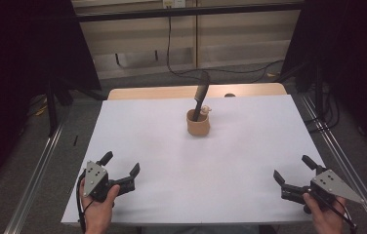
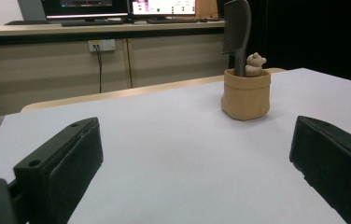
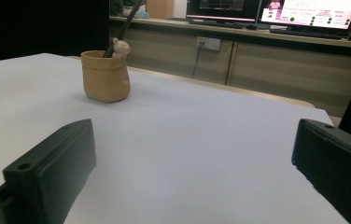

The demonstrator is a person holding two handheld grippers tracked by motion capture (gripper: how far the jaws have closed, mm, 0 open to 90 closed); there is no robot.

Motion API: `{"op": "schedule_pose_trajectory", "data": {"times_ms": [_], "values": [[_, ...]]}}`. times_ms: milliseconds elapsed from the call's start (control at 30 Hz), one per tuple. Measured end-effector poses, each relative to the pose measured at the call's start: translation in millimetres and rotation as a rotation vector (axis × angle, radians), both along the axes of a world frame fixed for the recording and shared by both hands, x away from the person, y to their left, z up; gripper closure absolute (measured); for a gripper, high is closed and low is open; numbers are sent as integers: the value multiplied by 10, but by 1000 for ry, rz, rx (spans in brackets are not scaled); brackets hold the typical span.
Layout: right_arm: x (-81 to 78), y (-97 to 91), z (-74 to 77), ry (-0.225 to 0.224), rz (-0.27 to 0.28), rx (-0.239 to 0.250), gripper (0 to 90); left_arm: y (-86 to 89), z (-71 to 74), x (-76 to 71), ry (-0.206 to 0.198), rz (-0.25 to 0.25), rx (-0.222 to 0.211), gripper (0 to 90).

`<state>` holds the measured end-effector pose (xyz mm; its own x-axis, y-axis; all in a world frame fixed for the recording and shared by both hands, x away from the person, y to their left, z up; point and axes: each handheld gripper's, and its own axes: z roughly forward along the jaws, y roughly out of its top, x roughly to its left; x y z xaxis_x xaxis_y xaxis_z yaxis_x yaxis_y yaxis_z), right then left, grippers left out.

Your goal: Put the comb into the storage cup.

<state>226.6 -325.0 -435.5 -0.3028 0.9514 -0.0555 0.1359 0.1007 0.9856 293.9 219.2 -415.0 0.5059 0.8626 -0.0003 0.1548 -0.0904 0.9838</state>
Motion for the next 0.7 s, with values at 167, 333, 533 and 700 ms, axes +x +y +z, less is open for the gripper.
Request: {"op": "schedule_pose_trajectory", "data": {"times_ms": [167, 333, 533, 700], "values": [[1, -1, 1, -1, 0, 0, 0, 3, -22, -36, 14, -4, 1, 25], [3, -5, 0, 0, 1, -1, 0, 56, -98, -74, 23, 5, 8, 25], [3, -1, -2, -1, 0, -2, 0, 104, -142, -100, -2, 27, -12, 26], [5, -5, -1, 1, -2, -2, 0, 118, -187, -97, 25, 19, -15, 26]]}}
